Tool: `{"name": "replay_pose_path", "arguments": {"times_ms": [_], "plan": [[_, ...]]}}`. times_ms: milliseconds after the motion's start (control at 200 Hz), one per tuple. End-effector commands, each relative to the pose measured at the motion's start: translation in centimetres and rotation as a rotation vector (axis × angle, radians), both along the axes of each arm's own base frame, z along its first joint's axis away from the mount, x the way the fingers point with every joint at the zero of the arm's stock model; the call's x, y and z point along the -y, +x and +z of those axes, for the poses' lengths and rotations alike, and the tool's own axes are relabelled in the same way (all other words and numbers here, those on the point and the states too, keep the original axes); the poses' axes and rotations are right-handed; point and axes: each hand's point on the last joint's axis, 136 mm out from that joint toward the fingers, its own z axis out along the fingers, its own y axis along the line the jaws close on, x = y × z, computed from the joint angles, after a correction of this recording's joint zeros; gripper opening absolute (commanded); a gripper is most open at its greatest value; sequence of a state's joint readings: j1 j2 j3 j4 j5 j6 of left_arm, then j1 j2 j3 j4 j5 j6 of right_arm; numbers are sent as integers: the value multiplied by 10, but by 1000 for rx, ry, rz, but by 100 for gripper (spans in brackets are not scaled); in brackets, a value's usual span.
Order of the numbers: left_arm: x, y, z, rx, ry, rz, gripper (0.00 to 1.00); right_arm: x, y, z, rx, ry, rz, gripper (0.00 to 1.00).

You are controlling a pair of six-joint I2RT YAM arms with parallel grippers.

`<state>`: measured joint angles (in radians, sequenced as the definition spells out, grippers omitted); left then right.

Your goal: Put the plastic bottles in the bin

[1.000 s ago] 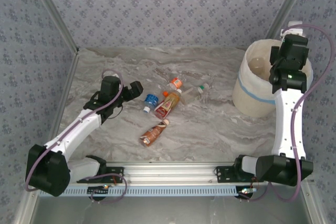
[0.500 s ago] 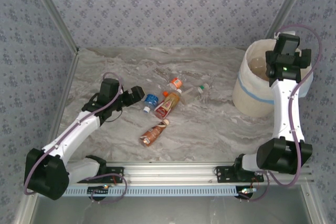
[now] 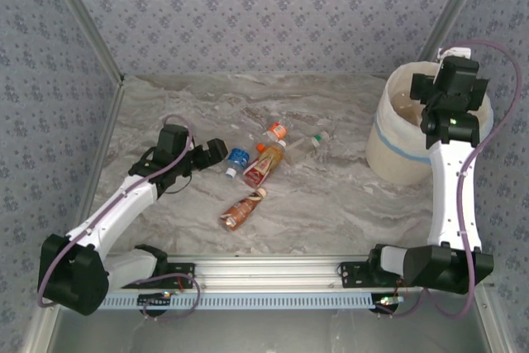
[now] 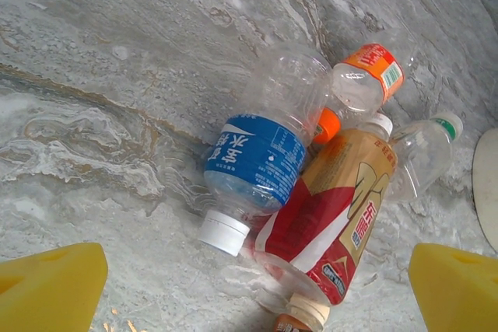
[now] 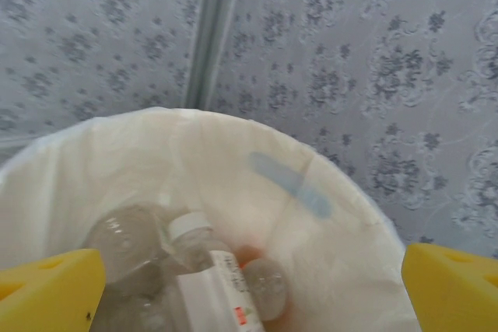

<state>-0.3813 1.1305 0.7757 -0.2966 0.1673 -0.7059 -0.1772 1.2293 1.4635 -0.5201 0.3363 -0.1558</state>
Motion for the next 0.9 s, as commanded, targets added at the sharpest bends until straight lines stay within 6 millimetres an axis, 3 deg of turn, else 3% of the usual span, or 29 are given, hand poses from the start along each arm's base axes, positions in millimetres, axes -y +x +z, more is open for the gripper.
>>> {"name": "replay_pose_path", "arguments": {"times_ms": [0, 255, 405, 570, 690, 894], "plan": [[3, -9, -11, -38, 17, -50, 99, -30, -6, -1, 60, 152, 112, 100], [4, -32, -33, -125, 69, -94, 99, -109, -12, -4, 105, 441, 394, 100], [-2, -57, -47, -179, 194, -125, 99, -154, -17, -8, 63, 410, 492, 100], [9, -83, -54, -176, 198, -198, 99, -192, -21, -4, 95, 439, 575, 100], [17, -102, -63, -192, 206, -268, 100, -215, -21, -7, 118, 478, 623, 100], [30, -125, -74, -124, 342, -400, 99, -233, -17, -16, 116, 486, 626, 100]]}}
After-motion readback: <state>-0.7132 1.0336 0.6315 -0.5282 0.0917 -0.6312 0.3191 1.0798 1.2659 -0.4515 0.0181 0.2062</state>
